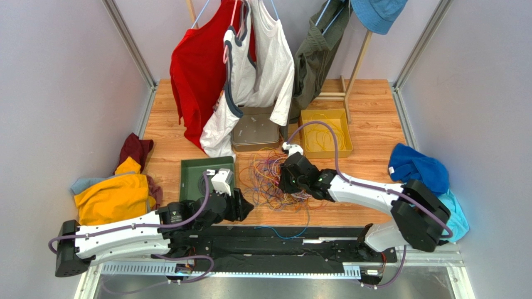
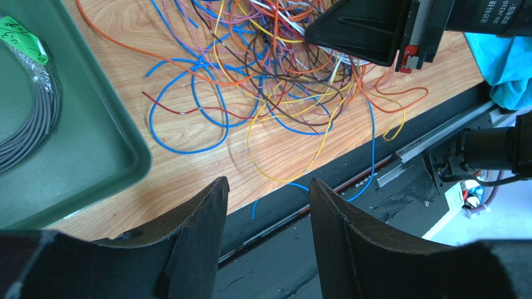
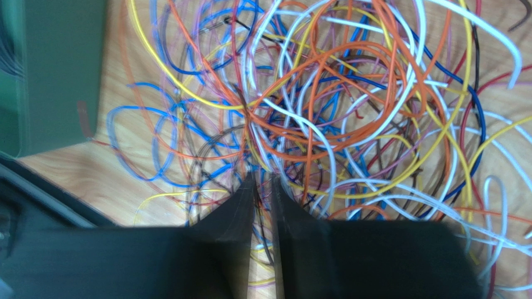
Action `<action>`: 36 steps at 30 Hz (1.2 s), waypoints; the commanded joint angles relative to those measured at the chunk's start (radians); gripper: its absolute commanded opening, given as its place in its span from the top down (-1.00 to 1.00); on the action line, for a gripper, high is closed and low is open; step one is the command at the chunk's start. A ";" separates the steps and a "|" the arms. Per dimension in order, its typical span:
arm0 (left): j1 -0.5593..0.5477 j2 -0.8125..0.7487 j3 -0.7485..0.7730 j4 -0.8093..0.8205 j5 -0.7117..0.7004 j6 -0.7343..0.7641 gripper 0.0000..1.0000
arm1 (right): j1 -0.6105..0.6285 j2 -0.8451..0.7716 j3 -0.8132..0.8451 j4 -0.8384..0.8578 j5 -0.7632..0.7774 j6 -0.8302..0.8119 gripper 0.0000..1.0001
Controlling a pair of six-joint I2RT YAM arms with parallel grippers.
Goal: Untangle the cables
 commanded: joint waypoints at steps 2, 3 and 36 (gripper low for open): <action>-0.003 -0.006 0.004 -0.004 0.010 -0.017 -0.18 | 0.036 -0.154 0.041 -0.054 0.088 0.001 1.00; -0.003 -0.017 0.005 -0.009 0.003 -0.017 -0.18 | 0.052 -0.197 0.073 -0.094 0.101 -0.005 1.00; -0.003 -0.009 0.006 0.405 -0.020 0.256 -0.35 | 0.171 -0.619 0.514 -0.574 0.156 -0.068 1.00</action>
